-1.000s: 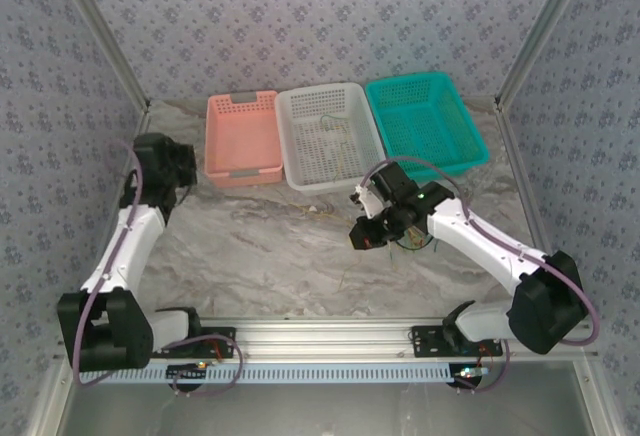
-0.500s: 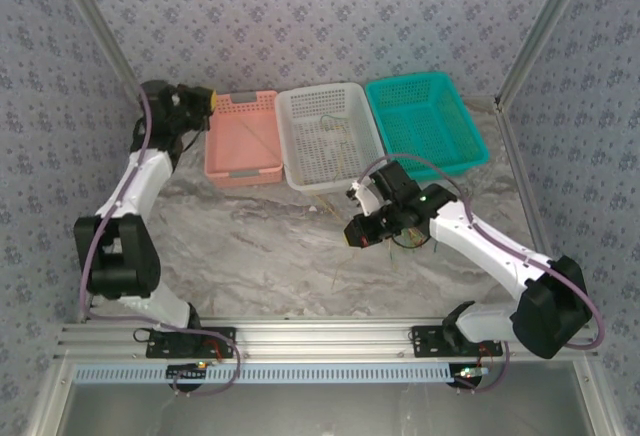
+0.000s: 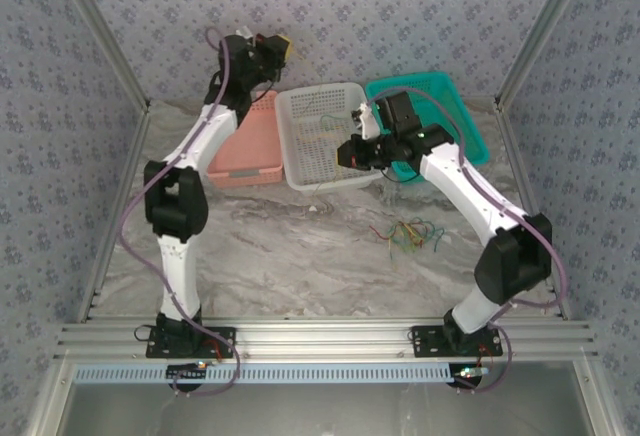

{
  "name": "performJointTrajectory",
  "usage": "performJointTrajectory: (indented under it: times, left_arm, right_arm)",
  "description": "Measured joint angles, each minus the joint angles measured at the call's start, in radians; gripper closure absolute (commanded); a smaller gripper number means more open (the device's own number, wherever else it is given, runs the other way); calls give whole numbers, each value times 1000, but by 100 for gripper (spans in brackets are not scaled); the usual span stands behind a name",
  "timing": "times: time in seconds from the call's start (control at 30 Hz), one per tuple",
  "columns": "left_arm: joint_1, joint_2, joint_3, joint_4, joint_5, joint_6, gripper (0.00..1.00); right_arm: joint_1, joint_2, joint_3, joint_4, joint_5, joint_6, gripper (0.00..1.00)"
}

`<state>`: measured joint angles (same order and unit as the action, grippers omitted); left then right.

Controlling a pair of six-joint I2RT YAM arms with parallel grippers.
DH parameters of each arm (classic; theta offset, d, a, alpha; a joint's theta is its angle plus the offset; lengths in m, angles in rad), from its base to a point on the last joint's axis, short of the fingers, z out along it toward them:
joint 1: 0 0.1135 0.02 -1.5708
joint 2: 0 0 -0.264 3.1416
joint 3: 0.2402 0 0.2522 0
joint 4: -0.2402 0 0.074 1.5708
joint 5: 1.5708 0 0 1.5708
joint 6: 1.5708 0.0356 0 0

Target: Untangle the cables

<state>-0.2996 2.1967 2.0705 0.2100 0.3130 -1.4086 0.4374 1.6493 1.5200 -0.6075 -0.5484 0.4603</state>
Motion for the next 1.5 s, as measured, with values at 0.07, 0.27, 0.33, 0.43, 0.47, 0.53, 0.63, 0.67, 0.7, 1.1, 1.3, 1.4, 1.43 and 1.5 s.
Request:
performJointTrajectory:
  times: [0.07, 0.27, 0.33, 0.43, 0.47, 0.53, 0.63, 0.67, 0.7, 1.1, 1.3, 1.4, 1.43, 1.5]
  left_arm:
    - [-16, 71, 100, -41, 2, 25, 100]
    - [-53, 249, 369, -195, 11, 118, 100]
    - [-61, 298, 444, -246, 17, 143, 100]
    - [-71, 341, 501, -319, 29, 181, 100]
    - [-74, 348, 505, -345, 33, 195, 97]
    - [-76, 355, 506, -392, 40, 220, 80]
    - [-76, 358, 506, -464, 42, 258, 50]
    - [-76, 358, 507, -491, 42, 270, 46]
    - [-76, 358, 508, -513, 39, 282, 43]
    - [-76, 335, 553, -731, -47, 418, 29]
    - [-76, 235, 553, -838, -128, 466, 32]
    - [-76, 128, 494, -858, -152, 486, 34]
    - [-77, 67, 425, -846, -159, 494, 34]
    - [-80, -89, 232, -797, -173, 502, 35]
  right_arm:
    - [-17, 60, 39, 21, 14, 22, 100]
    - [-47, 210, 124, 80, 66, 83, 100]
    - [-49, 244, 134, 100, 81, 102, 100]
    - [-49, 296, 156, 120, 98, 126, 100]
    - [-48, 313, 161, 128, 102, 132, 100]
    - [-45, 334, 164, 132, 113, 138, 99]
    - [-39, 353, 166, 131, 129, 148, 77]
    - [-37, 356, 166, 129, 134, 148, 71]
    - [-35, 356, 166, 126, 137, 150, 66]
    - [-40, 309, 188, 80, 165, 160, 48]
    - [-81, 134, 157, 58, 221, 161, 54]
    - [-116, -17, 75, 58, 256, 161, 55]
    - [-127, -63, 43, 59, 265, 161, 56]
    - [-156, -177, -48, 56, 286, 165, 57]
